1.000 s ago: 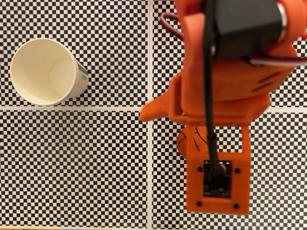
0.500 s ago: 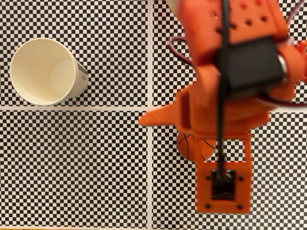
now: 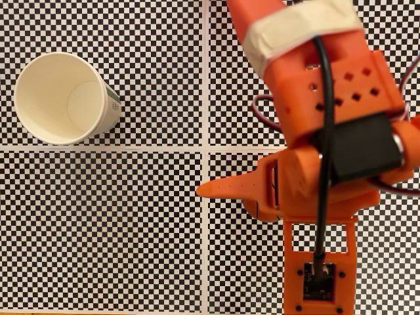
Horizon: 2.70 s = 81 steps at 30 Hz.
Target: Grasp basketball and place into cup.
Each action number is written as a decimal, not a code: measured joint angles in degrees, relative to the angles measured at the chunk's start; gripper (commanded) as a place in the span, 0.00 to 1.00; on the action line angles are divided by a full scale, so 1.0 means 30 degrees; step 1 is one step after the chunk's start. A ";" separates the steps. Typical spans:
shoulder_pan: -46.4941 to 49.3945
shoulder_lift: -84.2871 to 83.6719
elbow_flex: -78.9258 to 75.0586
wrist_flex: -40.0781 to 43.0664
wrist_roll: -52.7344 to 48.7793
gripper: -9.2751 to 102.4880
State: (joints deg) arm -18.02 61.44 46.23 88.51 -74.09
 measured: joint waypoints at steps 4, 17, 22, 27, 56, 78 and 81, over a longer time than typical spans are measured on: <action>-0.0176 -0.0381 -0.0059 0.0000 0.0000 0.75; -0.0264 -0.4014 -0.3545 0.0088 0.0557 0.77; -0.0264 -0.4922 -0.4453 0.0117 0.0879 0.76; -0.0264 -0.5156 -0.4600 0.0176 0.0879 0.75; 0.0205 -0.8730 -0.6914 0.0352 0.0996 0.69; 0.0967 -0.9287 -0.7471 0.1641 0.1787 0.33; 0.1172 -0.9287 -0.7529 0.1758 0.1963 0.26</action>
State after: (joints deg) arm -14.50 33.57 23.64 93.78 -68.20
